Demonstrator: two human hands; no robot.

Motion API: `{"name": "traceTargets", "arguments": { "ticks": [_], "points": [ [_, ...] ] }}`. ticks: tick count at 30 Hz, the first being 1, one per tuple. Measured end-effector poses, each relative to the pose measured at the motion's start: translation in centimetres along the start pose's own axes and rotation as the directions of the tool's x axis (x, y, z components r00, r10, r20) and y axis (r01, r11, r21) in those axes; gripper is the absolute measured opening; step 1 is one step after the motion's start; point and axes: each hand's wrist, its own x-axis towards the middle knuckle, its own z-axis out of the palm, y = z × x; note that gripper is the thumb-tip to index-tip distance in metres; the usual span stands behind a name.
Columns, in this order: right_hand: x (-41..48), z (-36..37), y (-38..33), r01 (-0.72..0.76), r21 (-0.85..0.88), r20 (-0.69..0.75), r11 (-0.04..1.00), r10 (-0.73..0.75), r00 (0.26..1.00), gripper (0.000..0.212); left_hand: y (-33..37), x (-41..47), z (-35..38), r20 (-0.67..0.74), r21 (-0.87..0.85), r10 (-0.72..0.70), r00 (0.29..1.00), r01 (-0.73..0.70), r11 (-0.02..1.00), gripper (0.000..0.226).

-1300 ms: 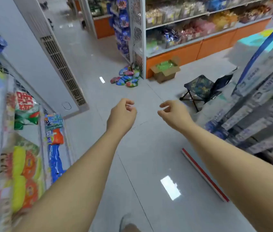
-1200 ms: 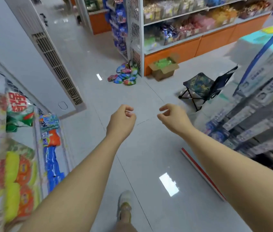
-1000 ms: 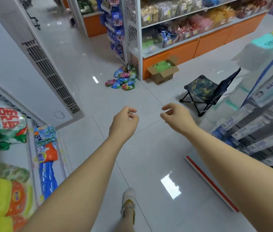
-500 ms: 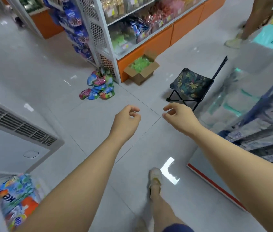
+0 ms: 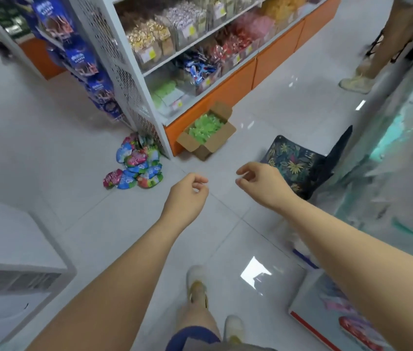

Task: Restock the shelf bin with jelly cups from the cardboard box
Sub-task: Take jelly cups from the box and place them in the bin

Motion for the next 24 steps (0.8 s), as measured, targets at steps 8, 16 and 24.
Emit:
{"name": "traceTargets", "arguments": {
  "ticks": [8, 16, 24],
  "points": [
    [17.0, -3.1, -2.4, -0.051, 0.016, -0.050, 0.999, 0.052, 0.997, 0.024, 4.1, 18.8, -4.0, 0.061, 0.070, 0.110, 0.992, -0.115, 0.991, 0.014],
    [30.3, -8.3, -2.0, -0.118, 0.054, -0.110, 0.992, 0.123, 0.986, 0.022, 11.8, 33.9, -3.6, 0.194, 0.090, 0.179, 0.964, -0.200, 0.976, 0.017],
    [45.6, -14.5, 0.6, -0.105, 0.011, -0.072, 0.994, 0.106, 0.992, 0.018, 18.0, 49.0, -1.1, 0.147, 0.096, 0.142, 0.979, -0.157, 0.983, 0.014]
  ]
}}
